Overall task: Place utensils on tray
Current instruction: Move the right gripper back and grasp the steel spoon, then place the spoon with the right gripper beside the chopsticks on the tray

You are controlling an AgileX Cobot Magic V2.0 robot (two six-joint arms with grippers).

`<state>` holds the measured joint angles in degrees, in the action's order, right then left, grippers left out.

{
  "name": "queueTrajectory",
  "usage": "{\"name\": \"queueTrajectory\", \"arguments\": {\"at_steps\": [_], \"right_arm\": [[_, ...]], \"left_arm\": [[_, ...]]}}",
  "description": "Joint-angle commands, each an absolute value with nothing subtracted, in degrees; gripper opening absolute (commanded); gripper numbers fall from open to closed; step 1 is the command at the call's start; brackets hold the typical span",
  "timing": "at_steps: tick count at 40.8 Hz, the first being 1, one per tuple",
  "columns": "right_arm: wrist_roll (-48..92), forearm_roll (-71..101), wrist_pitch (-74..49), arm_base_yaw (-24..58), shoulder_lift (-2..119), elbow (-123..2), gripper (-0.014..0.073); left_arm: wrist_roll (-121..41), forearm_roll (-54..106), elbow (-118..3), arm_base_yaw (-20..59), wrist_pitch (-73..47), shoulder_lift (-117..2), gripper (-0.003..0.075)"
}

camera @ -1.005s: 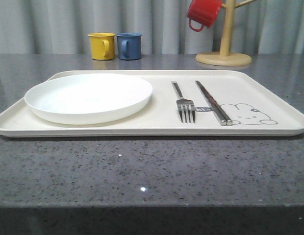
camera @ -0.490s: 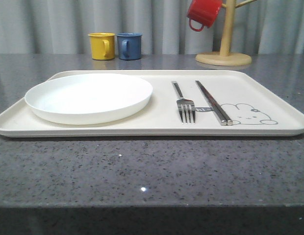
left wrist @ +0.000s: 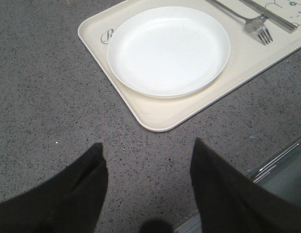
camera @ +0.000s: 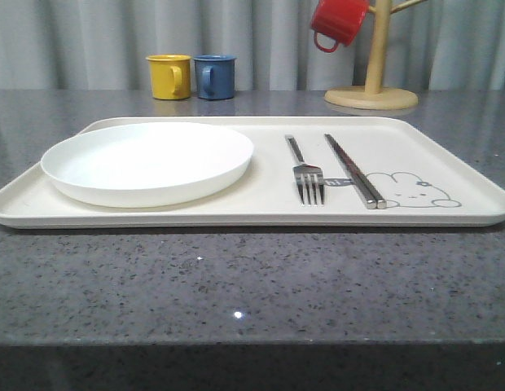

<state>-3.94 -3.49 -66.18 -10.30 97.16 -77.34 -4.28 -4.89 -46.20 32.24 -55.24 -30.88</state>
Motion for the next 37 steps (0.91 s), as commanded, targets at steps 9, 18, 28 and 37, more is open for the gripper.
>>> {"name": "queueTrajectory", "arguments": {"at_steps": [9,18,28,37], "right_arm": [[-3.28,5.65,-71.12,-0.33,91.86,-86.75,-0.0006],[-3.4,12.43,-68.39,8.58,93.16,-86.97,-0.0006],[-8.61,13.4,-66.18,11.27,97.27,-86.97,-0.0006],[-8.82,13.4,-63.54,11.27,100.12,-86.97,-0.0006]], "left_arm": [[-3.72,-4.66,-47.7,32.53,-51.09,-31.09,0.0368],[-3.72,-4.66,-47.7,32.53,-51.09,-31.09,0.0368],[-3.72,-4.66,-47.7,32.53,-51.09,-31.09,0.0368],[-3.72,-4.66,-47.7,32.53,-51.09,-31.09,0.0368]]}}
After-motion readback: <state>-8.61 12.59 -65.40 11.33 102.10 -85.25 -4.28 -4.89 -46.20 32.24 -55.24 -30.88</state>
